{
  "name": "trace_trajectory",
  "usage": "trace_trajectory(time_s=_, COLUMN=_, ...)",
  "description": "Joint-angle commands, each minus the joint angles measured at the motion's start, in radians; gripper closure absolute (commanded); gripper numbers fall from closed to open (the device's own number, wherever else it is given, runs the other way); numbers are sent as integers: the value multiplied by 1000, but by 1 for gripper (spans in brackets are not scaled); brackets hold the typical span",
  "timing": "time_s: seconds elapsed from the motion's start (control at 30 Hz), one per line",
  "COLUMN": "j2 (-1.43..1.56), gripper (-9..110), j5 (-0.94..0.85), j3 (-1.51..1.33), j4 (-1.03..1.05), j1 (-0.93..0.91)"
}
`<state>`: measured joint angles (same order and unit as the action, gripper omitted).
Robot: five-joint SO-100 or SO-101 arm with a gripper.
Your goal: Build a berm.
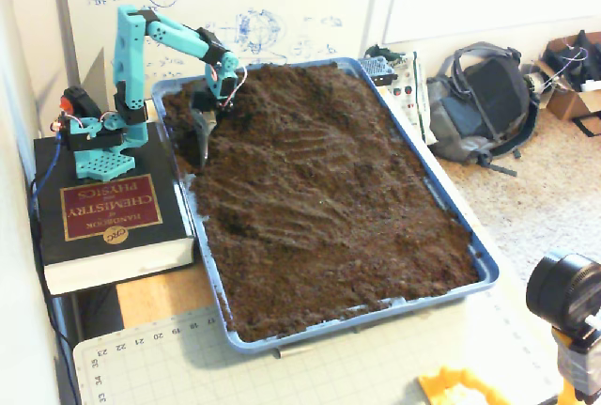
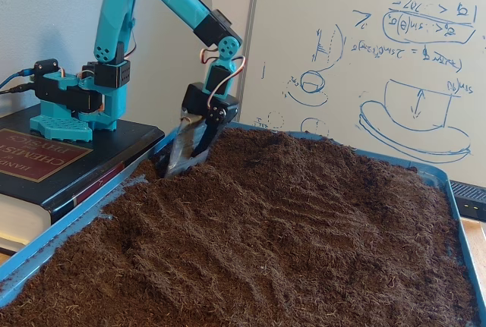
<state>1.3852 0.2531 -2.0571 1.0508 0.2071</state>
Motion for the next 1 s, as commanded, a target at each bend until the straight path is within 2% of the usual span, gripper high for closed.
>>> trace_trajectory(time_s=0.0, j2=-26, gripper=101, j5=-11, j3=118, j4=6, j1=-5)
trace_trajectory(time_s=0.43, j2=-186, gripper=101, j5=-11, j3=408, j4=6, j1=-2)
trace_trajectory(time_s=0.8, j2=-193, gripper=101, j5=-12, j3=540, j4=14, j1=2)
trace_trajectory(time_s=0.97, j2=-184, gripper=101, j5=-71, j3=554, j4=20, j1=2)
